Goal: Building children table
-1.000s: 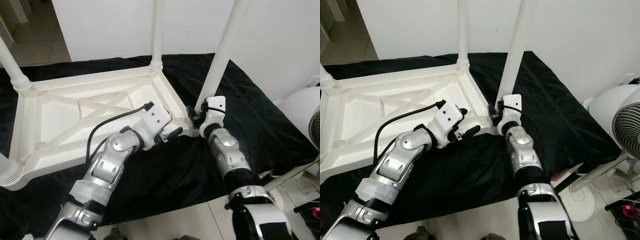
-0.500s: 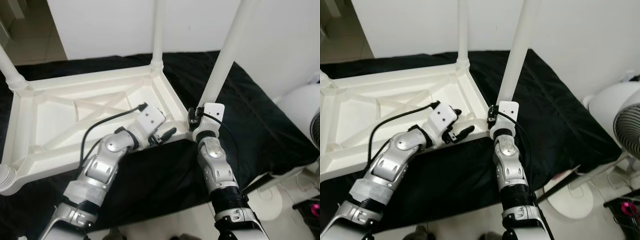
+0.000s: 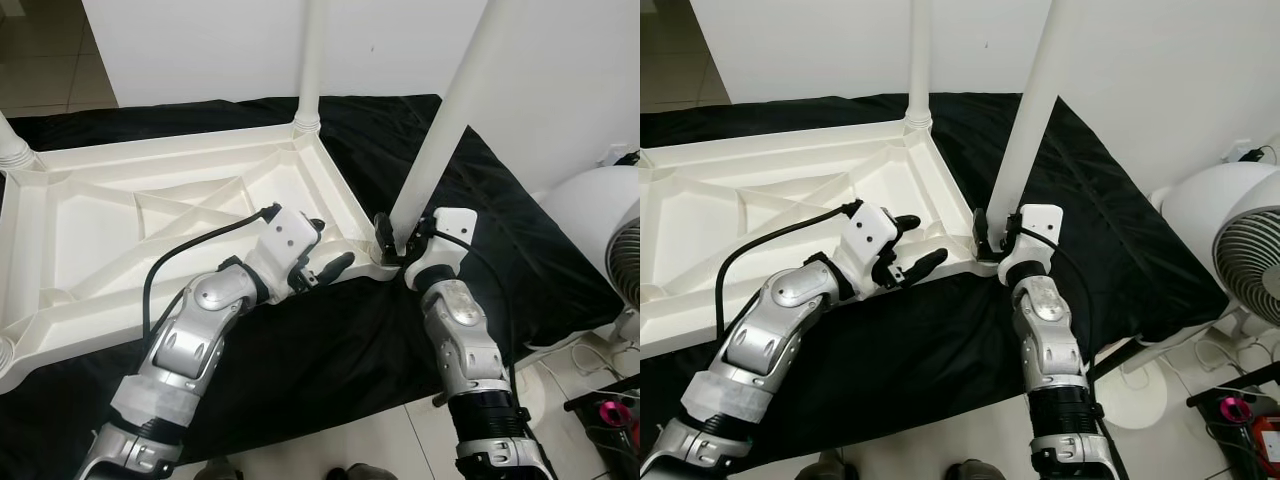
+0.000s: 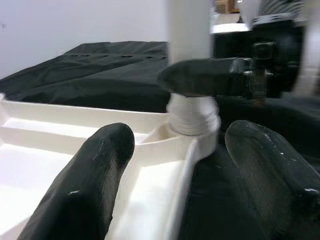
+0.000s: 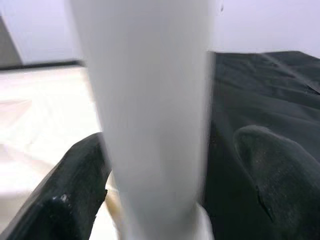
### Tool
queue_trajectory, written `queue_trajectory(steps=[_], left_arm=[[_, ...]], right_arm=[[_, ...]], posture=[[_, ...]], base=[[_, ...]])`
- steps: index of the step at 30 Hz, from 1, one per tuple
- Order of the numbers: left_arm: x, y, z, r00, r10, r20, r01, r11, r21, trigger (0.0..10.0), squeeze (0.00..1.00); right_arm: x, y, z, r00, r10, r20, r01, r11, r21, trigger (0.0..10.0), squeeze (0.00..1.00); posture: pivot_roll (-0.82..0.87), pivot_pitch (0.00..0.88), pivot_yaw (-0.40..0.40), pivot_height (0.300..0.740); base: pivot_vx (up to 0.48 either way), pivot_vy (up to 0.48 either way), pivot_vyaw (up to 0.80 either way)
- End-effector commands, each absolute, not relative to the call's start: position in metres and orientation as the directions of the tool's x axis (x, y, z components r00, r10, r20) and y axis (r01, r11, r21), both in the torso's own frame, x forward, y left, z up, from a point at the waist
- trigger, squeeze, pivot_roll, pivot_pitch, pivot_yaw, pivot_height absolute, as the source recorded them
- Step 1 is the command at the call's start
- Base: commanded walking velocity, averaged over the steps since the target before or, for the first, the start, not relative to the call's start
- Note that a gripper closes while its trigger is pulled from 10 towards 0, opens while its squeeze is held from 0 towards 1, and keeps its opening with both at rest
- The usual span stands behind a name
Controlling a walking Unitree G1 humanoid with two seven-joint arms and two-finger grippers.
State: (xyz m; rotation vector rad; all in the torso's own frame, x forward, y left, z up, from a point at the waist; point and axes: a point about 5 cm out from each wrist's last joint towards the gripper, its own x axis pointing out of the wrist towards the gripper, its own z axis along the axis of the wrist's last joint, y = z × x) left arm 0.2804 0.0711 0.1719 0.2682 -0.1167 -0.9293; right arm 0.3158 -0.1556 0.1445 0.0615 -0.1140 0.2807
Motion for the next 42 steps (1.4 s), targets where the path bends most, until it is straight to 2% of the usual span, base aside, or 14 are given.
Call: queue_trajectory(steps=[1, 10, 17, 25, 26, 27, 30, 31, 40, 41, 42], left_arm=[[0.275, 0.066, 0.171, 0.530, -0.847, -0.044, 0.820, 0.498, 0.280, 10.0, 0.00], [0.270, 0.061, 0.171, 0.525, -0.849, -0.054, 0.811, 0.481, 0.332, 10.0, 0.00], [0.270, 0.055, 0.176, 0.530, -0.846, -0.053, 0.806, 0.483, 0.342, 10.0, 0.00], [0.268, 0.051, 0.176, 0.517, -0.854, -0.056, 0.810, 0.467, 0.355, 10.0, 0.00], [0.268, 0.050, 0.176, 0.518, -0.854, -0.054, 0.808, 0.467, 0.359, 10.0, 0.00], [0.268, 0.049, 0.177, 0.520, -0.853, -0.051, 0.806, 0.469, 0.360, 10.0, 0.00], [0.269, 0.049, 0.177, 0.521, -0.852, -0.049, 0.804, 0.472, 0.361, 10.0, 0.00], [0.269, 0.049, 0.177, 0.525, -0.850, -0.047, 0.802, 0.475, 0.361, 10.0, 0.00], [0.267, 0.047, 0.176, 0.531, -0.846, -0.046, 0.799, 0.482, 0.360, 10.0, 0.00], [0.267, 0.047, 0.176, 0.533, -0.845, -0.046, 0.797, 0.483, 0.362, 10.0, 0.00], [0.267, 0.047, 0.176, 0.533, -0.845, -0.046, 0.797, 0.483, 0.362, 10.0, 0.00]], right_arm=[[0.316, -0.157, 0.141, 0.947, 0.300, 0.115, -0.307, 0.950, 0.053, 10.0, 0.00], [0.327, -0.170, 0.139, 0.847, 0.528, 0.053, -0.525, 0.848, -0.067, 10.0, 0.00], [0.347, -0.163, 0.137, 0.786, 0.618, -0.027, -0.617, 0.779, -0.111, 10.0, 0.00], [0.358, -0.155, 0.137, 0.762, 0.644, -0.066, -0.646, 0.752, -0.129, 10.0, 0.00], [0.360, -0.154, 0.136, 0.757, 0.648, -0.080, -0.653, 0.746, -0.129, 7.2, 0.00], [0.360, -0.154, 0.134, 0.746, 0.659, -0.094, -0.666, 0.736, -0.125, 1.7, 0.00], [0.360, -0.154, 0.132, 0.739, 0.666, -0.102, -0.674, 0.729, -0.120, 1.7, 0.00], [0.359, -0.155, 0.129, 0.731, 0.673, -0.111, -0.682, 0.723, -0.113, 0.0, 0.00], [0.353, -0.162, 0.117, 0.727, 0.675, -0.126, -0.685, 0.725, -0.068, 0.0, 0.00], [0.352, -0.163, 0.114, 0.737, 0.665, -0.120, -0.672, 0.739, -0.034, 10.0, 0.00], [0.352, -0.163, 0.114, 0.737, 0.665, -0.120, -0.672, 0.739, -0.034, 10.0, 0.00]], posture=[[-0.04, 0.005, -0.078, 0.740], [-0.03, 0.000, -0.041, 0.740], [-0.03, 0.000, -0.020, 0.740], [-0.03, 0.000, -0.015, 0.740], [-0.03, 0.000, -0.016, 0.740], [-0.03, 0.000, -0.018, 0.740], [-0.03, 0.000, -0.018, 0.740], [-0.03, 0.000, -0.021, 0.740], [-0.03, 0.002, -0.020, 0.740], [-0.03, 0.002, -0.023, 0.740], [-0.03, 0.002, -0.023, 0.740]], base=[[0.000, 0.000, 0.00], [0.000, 0.000, 0.00], [0.000, 0.000, 0.00], [0.000, 0.000, 0.00], [0.000, 0.000, 0.00], [0.000, 0.000, 0.00], [0.000, 0.000, 0.00], [0.000, 0.000, 0.00], [0.000, 0.000, 0.00], [0.000, 0.000, 0.00], [0.000, 0.000, 0.00]])
